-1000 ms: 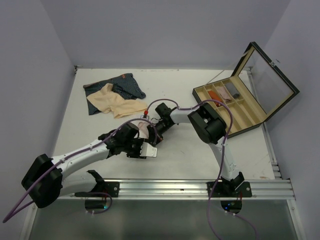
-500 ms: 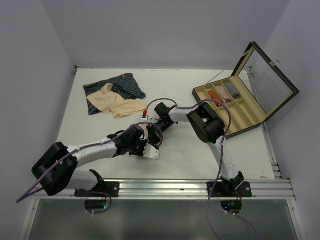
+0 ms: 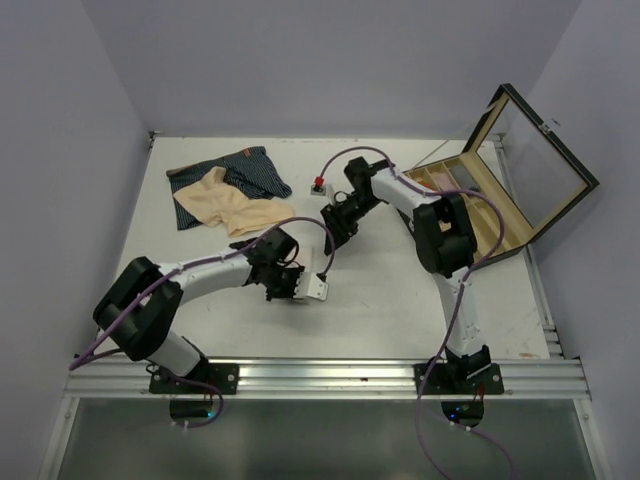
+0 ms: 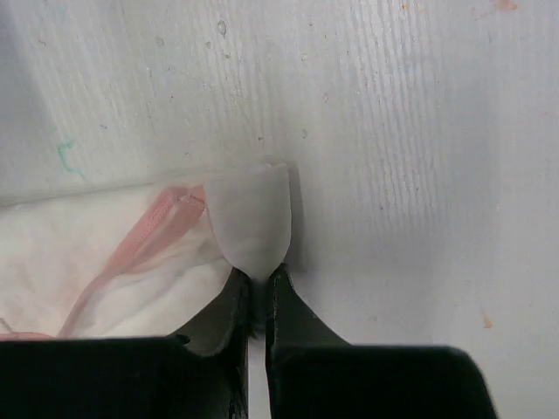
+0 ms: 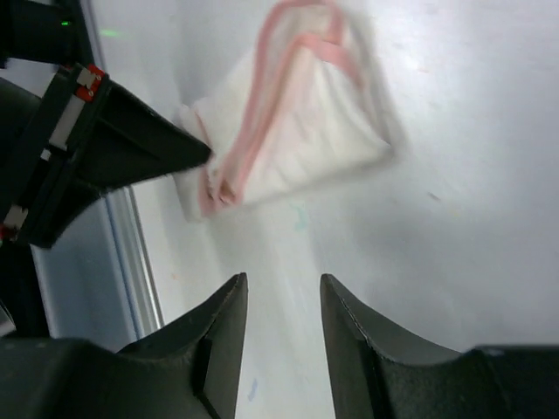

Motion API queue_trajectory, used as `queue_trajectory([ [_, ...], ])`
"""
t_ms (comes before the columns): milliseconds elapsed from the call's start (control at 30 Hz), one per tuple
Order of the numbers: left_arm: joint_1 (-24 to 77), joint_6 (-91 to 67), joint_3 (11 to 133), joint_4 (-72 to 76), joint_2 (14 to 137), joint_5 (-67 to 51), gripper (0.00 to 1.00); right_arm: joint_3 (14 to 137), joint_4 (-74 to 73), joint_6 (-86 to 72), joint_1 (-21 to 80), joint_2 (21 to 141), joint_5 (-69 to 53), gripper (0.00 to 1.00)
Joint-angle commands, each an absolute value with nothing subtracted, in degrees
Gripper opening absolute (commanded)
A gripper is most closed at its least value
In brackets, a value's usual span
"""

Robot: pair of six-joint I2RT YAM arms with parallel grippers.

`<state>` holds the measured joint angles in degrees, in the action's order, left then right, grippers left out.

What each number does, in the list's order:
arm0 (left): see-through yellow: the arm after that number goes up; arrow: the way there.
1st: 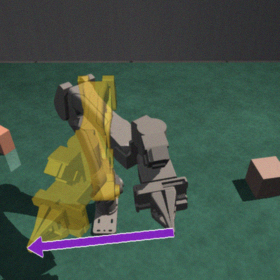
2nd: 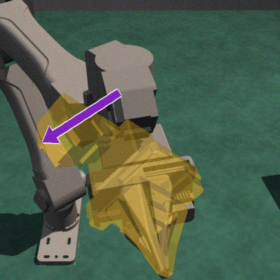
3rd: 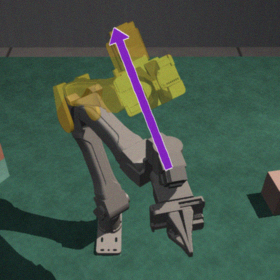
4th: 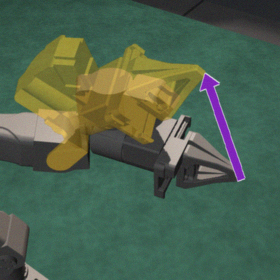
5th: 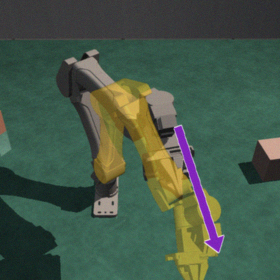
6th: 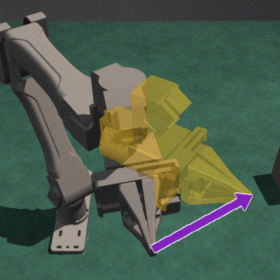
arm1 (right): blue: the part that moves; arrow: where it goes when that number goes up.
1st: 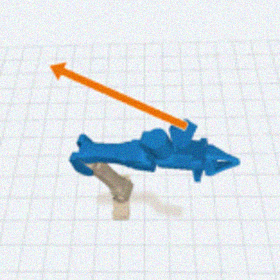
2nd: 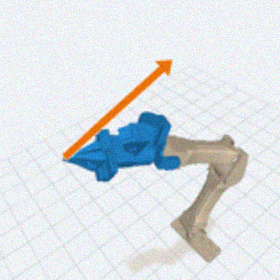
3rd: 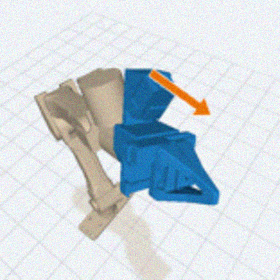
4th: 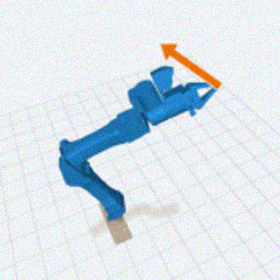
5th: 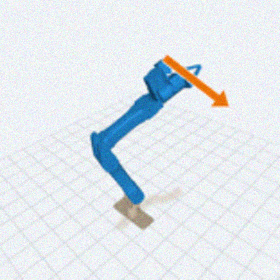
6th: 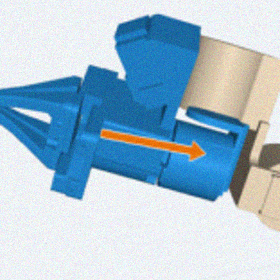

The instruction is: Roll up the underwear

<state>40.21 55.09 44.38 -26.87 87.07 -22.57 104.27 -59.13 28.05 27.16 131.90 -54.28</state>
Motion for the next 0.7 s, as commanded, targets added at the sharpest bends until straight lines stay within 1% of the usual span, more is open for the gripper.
queue_trajectory([
  [0,36.7,54.2,46.2,-41.5,94.9,-32.1,0.02,108.5,-66.0,31.8,22.6,122.1,-44.0,0.43],
  [133,31.6,56.2,53.9,-47.3,102.7,-33.5,0.05,105.7,-61.7,32.6,20.9,109.3,-36.8,0.46],
  [233,29.8,57.4,61.7,-53.2,111.2,-35.5,0.1,103.8,-57.8,32.9,21.0,103.9,-31.6,0.49],
  [267,28.7,57.9,65.7,-54.7,113.4,-36.2,0.11,103.9,-57.9,33.2,21.0,101.6,-31.1,0.5],
  [300,28.1,58.5,67.7,-58.2,117.6,-36.9,0.13,104.0,-58.8,34.7,21.0,100.6,-30.6,0.52],
  [400,26.5,60.9,74.5,-64.4,125.1,-38.7,0.14,102.1,-61.8,39.2,21.5,97.2,-32.6,0.54],
  [433,25.6,61.7,76.1,-65.9,127.0,-39.4,0.14,101.1,-62.1,40.1,22.1,96.5,-33.8,0.58],
  [533,23.5,62.1,82.6,-71.4,133.8,-42.2,0.15,94.2,-60.7,43.8,28.0,92.6,-31.5,0.59],
  [567,22.9,61.9,84.7,-72.0,134.9,-42.9,0.16,91.5,-58.8,44.4,30.1,91.2,-30.3,0.59],
  [600,22.4,61.9,85.5,-72.9,136.8,-43.4,0.17,86.1,-53.8,43.8,34.3,89.3,-29.3,0.59],
  [667,21.5,61.5,86.7,-73.4,138.2,-44.9,0.17,82.5,-50.5,43.2,38.7,89.4,-27.9,0.59],
])
